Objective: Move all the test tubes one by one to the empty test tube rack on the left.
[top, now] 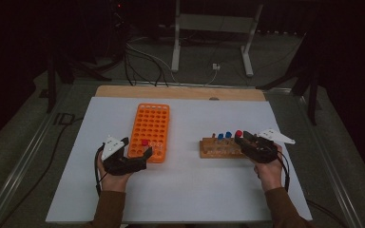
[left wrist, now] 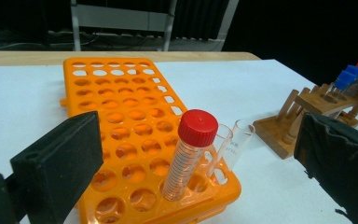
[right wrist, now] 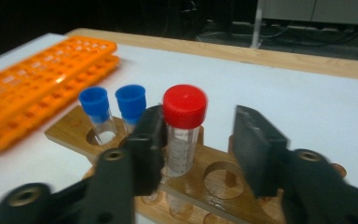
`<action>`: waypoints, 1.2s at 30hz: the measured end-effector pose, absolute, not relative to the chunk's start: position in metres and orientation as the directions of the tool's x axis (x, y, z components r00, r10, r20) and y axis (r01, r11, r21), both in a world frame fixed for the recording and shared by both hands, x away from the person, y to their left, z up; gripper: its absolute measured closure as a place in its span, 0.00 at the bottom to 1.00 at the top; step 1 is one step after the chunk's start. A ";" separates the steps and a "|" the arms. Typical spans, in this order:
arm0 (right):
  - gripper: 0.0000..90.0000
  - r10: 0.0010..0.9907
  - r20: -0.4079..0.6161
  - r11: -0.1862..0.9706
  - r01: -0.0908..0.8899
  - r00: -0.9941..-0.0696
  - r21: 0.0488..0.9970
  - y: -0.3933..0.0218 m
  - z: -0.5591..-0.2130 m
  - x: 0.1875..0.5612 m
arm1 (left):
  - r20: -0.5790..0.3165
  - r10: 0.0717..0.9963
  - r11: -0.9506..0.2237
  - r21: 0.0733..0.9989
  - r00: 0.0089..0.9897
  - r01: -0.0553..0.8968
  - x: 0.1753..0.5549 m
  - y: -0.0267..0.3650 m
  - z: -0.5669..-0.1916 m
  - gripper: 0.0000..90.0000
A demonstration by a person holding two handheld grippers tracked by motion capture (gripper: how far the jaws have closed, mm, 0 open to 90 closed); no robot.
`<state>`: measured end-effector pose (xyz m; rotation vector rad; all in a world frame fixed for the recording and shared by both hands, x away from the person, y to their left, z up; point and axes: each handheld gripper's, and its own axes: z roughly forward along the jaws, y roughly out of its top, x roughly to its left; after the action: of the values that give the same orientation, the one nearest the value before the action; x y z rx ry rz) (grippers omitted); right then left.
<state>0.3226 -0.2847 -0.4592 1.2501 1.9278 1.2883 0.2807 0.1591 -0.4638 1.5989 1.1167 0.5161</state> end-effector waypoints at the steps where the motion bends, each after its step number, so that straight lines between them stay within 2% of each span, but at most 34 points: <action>1: 0.66 0.889 0.073 0.136 0.412 -0.451 0.901 -0.283 -0.460 0.323 | -0.212 0.859 0.009 0.916 0.465 0.400 0.281 0.159 -0.464 0.02; 12: 0.81 0.876 0.058 0.170 0.420 -0.478 0.892 -0.277 -0.466 0.324 | -0.214 0.859 0.007 0.914 0.465 0.406 0.282 0.157 -0.466 0.02; 25: 0.83 0.878 0.077 0.127 0.386 -0.472 0.913 -0.281 -0.456 0.318 | -0.204 0.865 0.002 0.916 0.459 0.402 0.281 0.157 -0.466 0.02; 36: 0.83 0.883 0.100 0.049 0.303 -0.458 0.952 -0.293 -0.424 0.303 | -0.199 0.862 -0.005 0.917 0.467 0.399 0.281 0.154 -0.465 0.01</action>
<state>0.3026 -0.2933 -0.4238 1.1898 1.8025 1.4223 0.2810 0.1540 -0.4653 1.6110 1.1173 0.5231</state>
